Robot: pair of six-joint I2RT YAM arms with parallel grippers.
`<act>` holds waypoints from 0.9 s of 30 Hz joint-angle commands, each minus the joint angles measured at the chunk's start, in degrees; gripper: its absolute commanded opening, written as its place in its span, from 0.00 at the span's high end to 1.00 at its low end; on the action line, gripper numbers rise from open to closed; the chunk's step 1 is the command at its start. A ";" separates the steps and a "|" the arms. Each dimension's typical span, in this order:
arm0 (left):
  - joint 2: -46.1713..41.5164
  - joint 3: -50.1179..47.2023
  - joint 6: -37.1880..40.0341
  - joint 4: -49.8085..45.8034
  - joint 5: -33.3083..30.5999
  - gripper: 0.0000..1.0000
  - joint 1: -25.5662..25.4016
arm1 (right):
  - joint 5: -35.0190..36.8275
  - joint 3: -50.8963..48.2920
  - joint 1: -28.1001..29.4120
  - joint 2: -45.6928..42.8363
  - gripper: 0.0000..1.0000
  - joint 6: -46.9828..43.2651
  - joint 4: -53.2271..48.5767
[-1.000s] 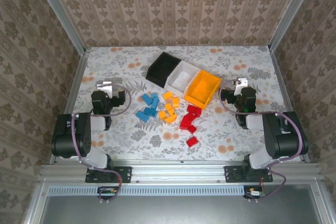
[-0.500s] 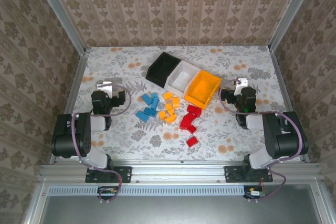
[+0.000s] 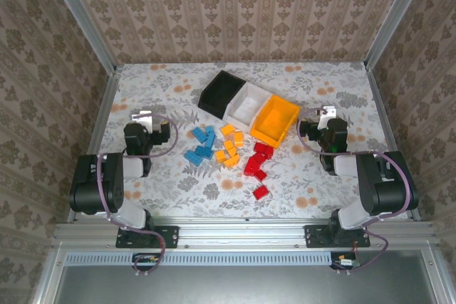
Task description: Sort the legos into containers by color
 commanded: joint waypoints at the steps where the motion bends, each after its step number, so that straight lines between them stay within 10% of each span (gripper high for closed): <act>1: 0.00 0.64 1.21 0.18 0.83 0.00 0.36 | 0.02 -0.22 -0.17 0.44 0.00 0.52 1.43; 6: -1.26 1.38 0.97 -1.86 -0.24 0.00 0.27 | 2.58 0.50 -0.21 -0.67 0.00 1.53 -0.73; 15: -6.49 20.79 -6.50 -43.59 -17.09 0.00 -1.35 | 11.88 8.88 -0.24 -7.13 0.00 5.07 -20.60; 27: -3.48 37.82 -21.28 -72.56 -17.97 0.00 -0.61 | 8.99 29.57 -3.46 -7.13 0.00 18.71 -59.36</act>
